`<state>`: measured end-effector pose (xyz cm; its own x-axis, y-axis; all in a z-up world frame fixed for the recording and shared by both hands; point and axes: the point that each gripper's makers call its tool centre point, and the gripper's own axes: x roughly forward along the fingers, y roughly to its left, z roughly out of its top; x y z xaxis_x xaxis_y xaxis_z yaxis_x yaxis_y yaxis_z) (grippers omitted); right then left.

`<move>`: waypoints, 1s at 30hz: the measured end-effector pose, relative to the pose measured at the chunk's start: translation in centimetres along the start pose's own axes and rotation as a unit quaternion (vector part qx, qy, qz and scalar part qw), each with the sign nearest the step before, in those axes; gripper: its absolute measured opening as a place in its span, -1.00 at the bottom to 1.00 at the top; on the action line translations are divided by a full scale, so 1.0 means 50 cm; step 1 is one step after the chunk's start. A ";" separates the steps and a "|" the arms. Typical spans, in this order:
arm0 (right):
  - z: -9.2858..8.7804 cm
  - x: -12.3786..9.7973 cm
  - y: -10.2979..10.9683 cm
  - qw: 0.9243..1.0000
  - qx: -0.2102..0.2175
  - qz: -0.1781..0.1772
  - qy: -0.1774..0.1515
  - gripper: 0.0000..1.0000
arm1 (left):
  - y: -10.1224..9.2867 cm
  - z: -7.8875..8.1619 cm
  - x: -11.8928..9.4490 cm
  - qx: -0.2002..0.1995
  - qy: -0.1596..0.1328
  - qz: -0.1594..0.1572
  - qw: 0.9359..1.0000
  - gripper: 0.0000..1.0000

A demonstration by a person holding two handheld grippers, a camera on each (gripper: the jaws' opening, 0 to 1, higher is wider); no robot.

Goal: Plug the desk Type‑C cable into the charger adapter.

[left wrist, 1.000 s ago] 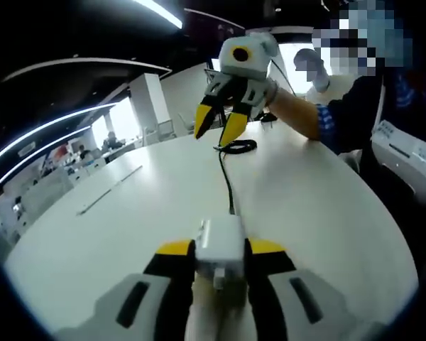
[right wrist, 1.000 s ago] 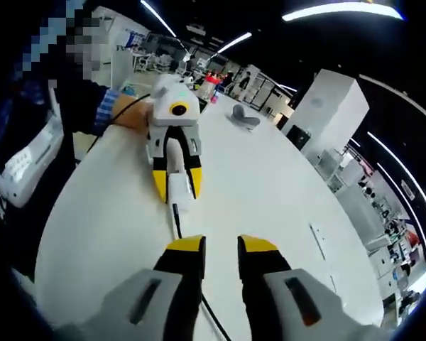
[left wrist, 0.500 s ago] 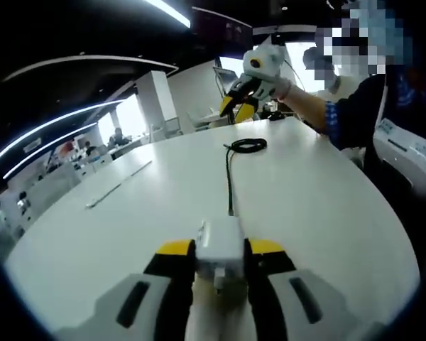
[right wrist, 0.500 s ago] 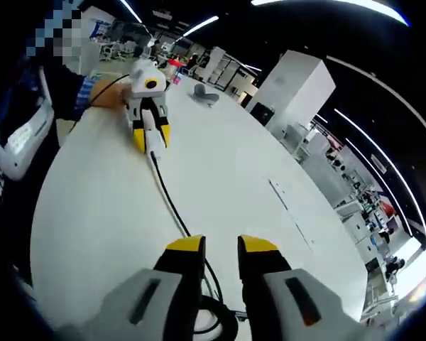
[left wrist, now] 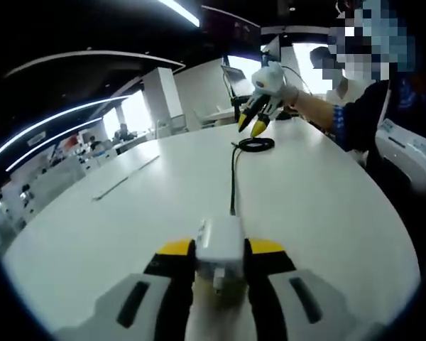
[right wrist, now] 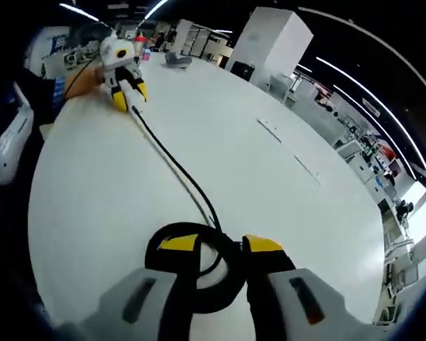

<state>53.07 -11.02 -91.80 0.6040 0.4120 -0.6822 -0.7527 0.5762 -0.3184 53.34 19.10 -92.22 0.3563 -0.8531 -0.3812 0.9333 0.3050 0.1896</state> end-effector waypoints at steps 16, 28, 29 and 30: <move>-0.028 0.038 -0.011 0.997 0.063 0.013 0.032 -0.54 | 0.026 -0.003 -0.008 0.000 -0.001 0.020 1.000 -0.44; -0.031 0.035 -0.011 0.996 0.088 0.017 0.032 -0.56 | 0.038 0.010 -0.014 0.004 -0.013 0.036 0.999 -0.44; -0.032 0.035 -0.012 0.996 0.087 0.016 0.033 -0.57 | 0.040 0.011 -0.015 0.005 -0.014 0.038 0.999 -0.44; -0.032 0.035 -0.012 0.995 0.087 0.015 0.035 -0.58 | 0.042 0.011 -0.015 0.005 -0.015 0.041 0.999 -0.44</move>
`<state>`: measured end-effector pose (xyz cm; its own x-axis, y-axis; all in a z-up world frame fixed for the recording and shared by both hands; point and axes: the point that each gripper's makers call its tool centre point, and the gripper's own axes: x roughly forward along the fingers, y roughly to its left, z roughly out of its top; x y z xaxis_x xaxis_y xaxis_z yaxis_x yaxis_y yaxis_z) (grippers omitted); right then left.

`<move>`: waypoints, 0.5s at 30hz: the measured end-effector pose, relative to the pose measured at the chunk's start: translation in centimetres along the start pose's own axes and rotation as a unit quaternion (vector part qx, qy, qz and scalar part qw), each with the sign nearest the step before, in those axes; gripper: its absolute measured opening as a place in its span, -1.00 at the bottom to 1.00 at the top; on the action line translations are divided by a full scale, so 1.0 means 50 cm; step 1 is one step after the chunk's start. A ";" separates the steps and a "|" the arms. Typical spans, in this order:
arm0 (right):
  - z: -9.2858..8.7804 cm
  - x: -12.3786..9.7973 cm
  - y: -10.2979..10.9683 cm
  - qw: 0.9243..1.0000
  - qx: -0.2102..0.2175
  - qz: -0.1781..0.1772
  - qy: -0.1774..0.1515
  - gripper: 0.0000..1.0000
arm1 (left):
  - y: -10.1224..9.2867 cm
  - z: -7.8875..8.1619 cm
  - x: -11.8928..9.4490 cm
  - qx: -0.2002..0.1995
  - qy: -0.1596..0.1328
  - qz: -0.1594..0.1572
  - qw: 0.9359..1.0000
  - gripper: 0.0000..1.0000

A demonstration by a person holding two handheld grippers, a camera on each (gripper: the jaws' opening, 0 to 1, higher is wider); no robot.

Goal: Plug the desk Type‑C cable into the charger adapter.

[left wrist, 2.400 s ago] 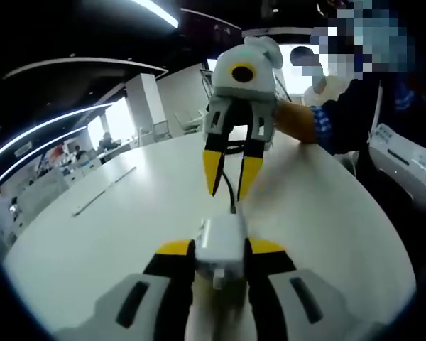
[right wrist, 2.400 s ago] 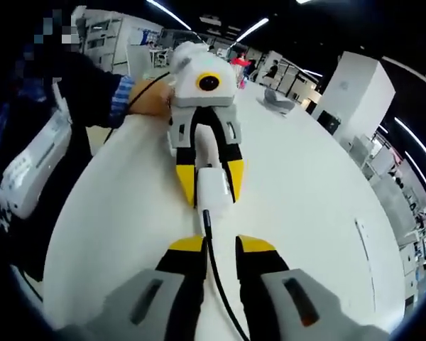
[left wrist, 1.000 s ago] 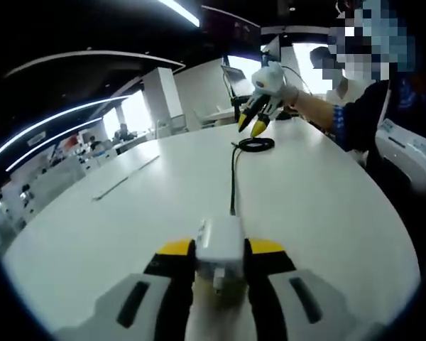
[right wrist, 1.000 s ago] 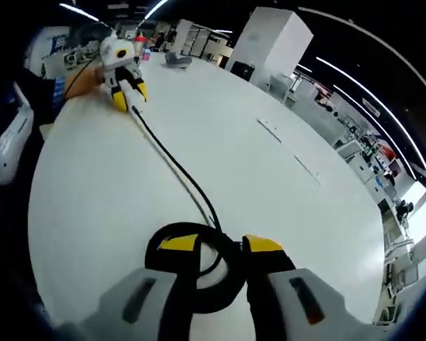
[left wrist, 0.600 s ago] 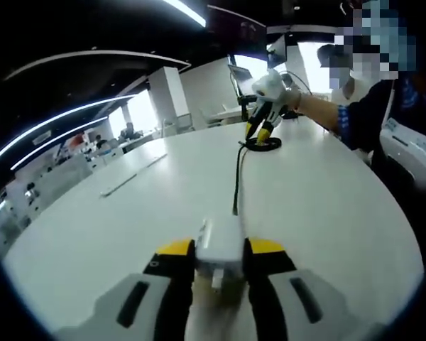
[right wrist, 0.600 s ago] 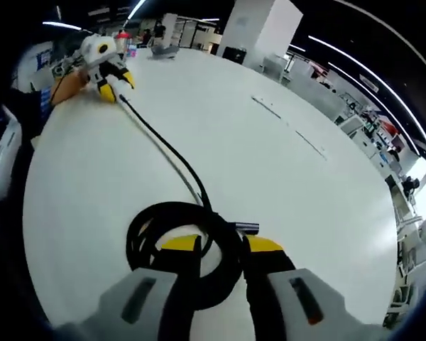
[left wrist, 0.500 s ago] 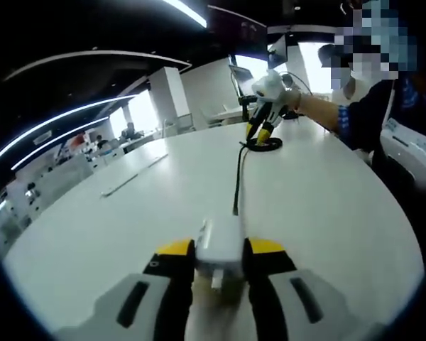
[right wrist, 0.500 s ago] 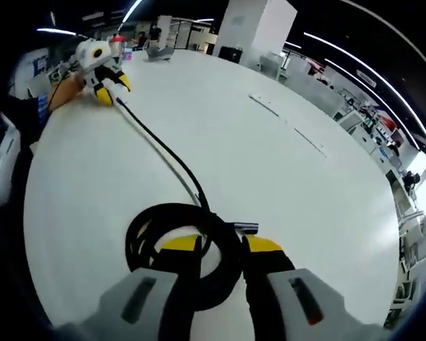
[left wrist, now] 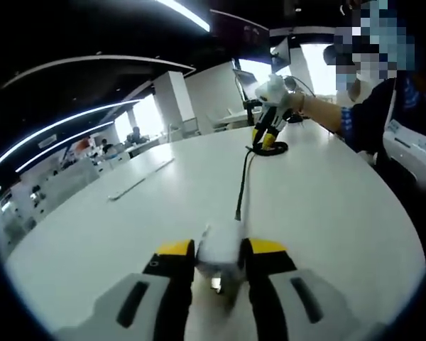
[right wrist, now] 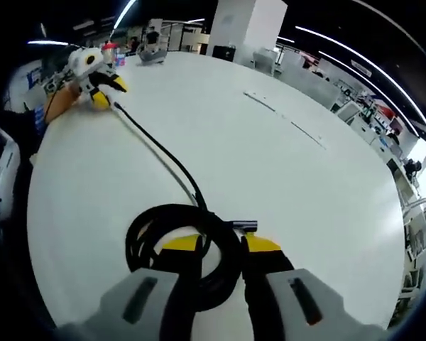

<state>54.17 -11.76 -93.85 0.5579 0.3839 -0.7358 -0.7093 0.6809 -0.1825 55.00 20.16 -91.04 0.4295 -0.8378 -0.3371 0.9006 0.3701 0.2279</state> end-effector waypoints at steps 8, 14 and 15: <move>-0.002 0.000 0.003 1.000 0.005 -0.013 -0.006 -0.59 | 0.007 0.003 0.001 0.006 -0.003 0.013 1.000 -0.44; -0.001 0.000 0.003 0.999 0.011 -0.028 -0.028 -0.59 | 0.007 0.003 -0.001 0.021 -0.005 0.018 1.000 -0.44; 0.000 0.001 0.003 0.999 0.012 -0.029 -0.030 -0.59 | 0.007 0.003 -0.001 0.024 -0.005 0.020 1.000 -0.44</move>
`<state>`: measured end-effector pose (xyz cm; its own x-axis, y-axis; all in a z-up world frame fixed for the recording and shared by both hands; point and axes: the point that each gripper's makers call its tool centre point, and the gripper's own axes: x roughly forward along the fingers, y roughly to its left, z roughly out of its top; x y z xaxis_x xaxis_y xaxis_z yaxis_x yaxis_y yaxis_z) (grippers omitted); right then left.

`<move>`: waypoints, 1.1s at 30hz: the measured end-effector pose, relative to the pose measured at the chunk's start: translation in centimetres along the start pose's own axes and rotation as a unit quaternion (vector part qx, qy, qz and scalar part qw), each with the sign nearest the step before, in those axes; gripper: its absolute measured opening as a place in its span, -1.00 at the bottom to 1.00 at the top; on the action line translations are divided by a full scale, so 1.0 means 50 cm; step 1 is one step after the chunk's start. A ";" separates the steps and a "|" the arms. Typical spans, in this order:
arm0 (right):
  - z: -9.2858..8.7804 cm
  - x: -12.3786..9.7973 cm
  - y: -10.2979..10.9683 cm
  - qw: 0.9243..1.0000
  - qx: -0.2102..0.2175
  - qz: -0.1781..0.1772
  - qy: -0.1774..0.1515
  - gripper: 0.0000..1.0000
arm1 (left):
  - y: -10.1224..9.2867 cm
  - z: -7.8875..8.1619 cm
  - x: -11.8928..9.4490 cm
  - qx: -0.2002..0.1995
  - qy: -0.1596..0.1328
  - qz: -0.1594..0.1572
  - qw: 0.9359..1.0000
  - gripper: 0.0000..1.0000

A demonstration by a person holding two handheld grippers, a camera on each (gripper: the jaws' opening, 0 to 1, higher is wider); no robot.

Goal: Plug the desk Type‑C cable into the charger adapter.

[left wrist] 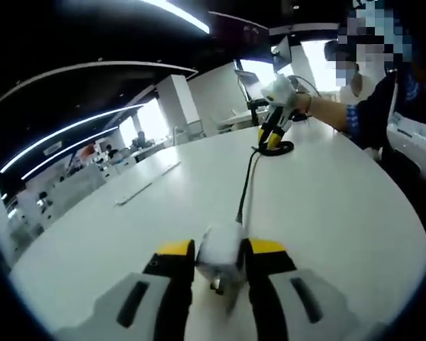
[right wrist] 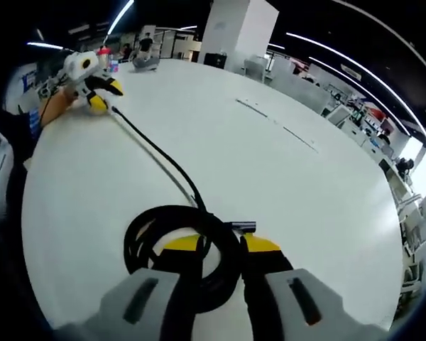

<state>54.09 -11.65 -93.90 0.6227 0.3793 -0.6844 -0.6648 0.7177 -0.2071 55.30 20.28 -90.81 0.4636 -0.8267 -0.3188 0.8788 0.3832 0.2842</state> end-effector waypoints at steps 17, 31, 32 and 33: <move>0.002 0.010 0.005 1.000 0.002 -0.020 -0.006 -0.59 | 0.018 -0.006 0.002 0.019 0.024 -0.019 0.999 -0.49; 0.021 0.042 -0.014 0.999 0.010 -0.034 -0.013 -0.59 | 0.068 -0.035 0.031 0.046 0.074 -0.004 0.996 -0.42; 0.025 0.045 -0.018 0.999 0.016 -0.034 -0.017 -0.59 | 0.074 -0.038 0.035 0.048 0.076 0.001 0.996 -0.42; 0.027 0.048 -0.022 0.999 0.021 -0.034 -0.019 -0.58 | 0.078 -0.038 0.038 0.048 0.076 0.004 0.996 -0.41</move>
<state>56.87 -10.72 -94.39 0.6819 0.3505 -0.6420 -0.6027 0.7666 -0.2217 59.80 20.98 -92.04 0.4890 -0.7485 -0.4480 0.8634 0.3421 0.3708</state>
